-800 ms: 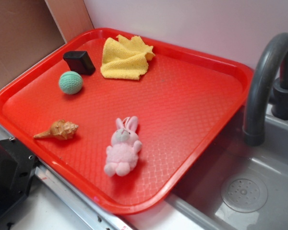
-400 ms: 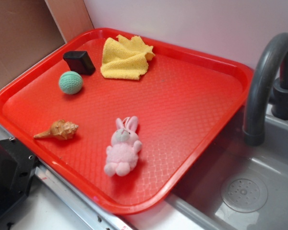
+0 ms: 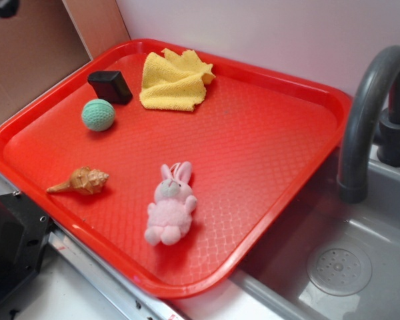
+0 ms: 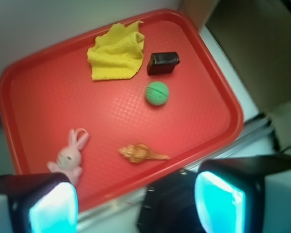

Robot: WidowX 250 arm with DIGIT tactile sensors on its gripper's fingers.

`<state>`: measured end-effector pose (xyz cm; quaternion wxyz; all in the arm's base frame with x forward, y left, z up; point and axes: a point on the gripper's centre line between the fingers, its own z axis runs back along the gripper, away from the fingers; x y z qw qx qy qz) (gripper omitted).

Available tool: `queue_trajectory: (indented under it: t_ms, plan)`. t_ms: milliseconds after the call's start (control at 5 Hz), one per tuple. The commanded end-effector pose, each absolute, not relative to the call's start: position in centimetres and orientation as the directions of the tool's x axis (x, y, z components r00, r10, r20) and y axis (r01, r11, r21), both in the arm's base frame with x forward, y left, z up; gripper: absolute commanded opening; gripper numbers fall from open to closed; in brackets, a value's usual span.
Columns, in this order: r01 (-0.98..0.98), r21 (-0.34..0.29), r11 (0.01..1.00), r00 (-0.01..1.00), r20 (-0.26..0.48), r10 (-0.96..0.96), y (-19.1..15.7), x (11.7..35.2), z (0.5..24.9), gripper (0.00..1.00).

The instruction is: Grab the pink bunny.

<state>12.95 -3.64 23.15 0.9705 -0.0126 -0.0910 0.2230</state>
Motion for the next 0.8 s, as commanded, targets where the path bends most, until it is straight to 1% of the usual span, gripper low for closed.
queue_trajectory:
  t_ms: [0,200,400,600]
  plan:
    - [-0.439,-0.209,0.874,0.864,0.17,0.475,-8.3,15.1,19.9,1.0]
    - [-0.366,-0.283,0.886,0.904,0.118,0.411,-10.0,16.0,18.0,1.0]
    - [-0.357,-0.292,0.888,0.92,0.054,0.387,-11.5,16.9,15.6,1.0]
    - [-0.349,-0.297,0.889,0.927,0.029,0.373,-12.6,17.4,13.3,1.0]
